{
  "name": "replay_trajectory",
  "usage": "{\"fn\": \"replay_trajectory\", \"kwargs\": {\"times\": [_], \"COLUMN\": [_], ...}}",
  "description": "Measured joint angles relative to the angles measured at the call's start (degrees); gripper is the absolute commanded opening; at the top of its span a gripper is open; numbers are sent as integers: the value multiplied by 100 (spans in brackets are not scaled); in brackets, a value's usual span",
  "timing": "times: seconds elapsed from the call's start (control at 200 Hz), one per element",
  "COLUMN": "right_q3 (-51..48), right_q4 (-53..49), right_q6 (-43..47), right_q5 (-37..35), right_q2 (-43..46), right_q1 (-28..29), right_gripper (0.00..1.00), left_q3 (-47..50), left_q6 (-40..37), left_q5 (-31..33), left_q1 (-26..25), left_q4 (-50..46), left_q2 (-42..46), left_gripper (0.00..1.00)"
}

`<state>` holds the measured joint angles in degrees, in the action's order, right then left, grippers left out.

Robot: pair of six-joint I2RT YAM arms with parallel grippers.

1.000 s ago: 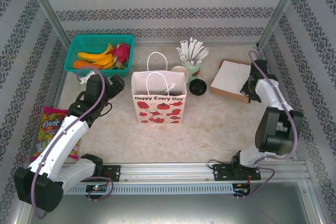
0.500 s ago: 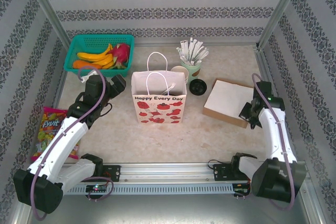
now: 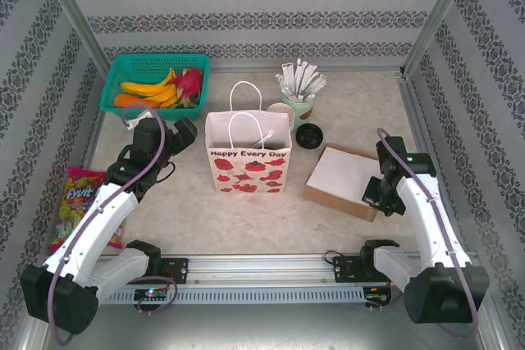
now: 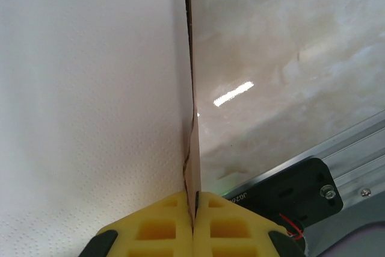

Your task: Pack the takeout coffee

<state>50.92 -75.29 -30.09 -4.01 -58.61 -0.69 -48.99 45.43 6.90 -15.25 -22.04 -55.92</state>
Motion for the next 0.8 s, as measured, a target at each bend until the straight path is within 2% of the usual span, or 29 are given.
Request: {"fn": "replay_trajectory", "kwargs": {"times": [0.29, 0.799], "right_q3": [2, -225], "right_q4": [9, 1040], "right_q6": [44, 503], "right_q5": [42, 160], "right_q2": [-44, -214], "right_q1": [879, 1185], "right_gripper": [0, 0], "left_q3": [28, 76], "left_q6": [-2, 2], "left_q5": [4, 81], "left_q1": [0, 0], "left_q4": [-2, -7], "left_q2": [107, 251], "left_gripper": [100, 100]}}
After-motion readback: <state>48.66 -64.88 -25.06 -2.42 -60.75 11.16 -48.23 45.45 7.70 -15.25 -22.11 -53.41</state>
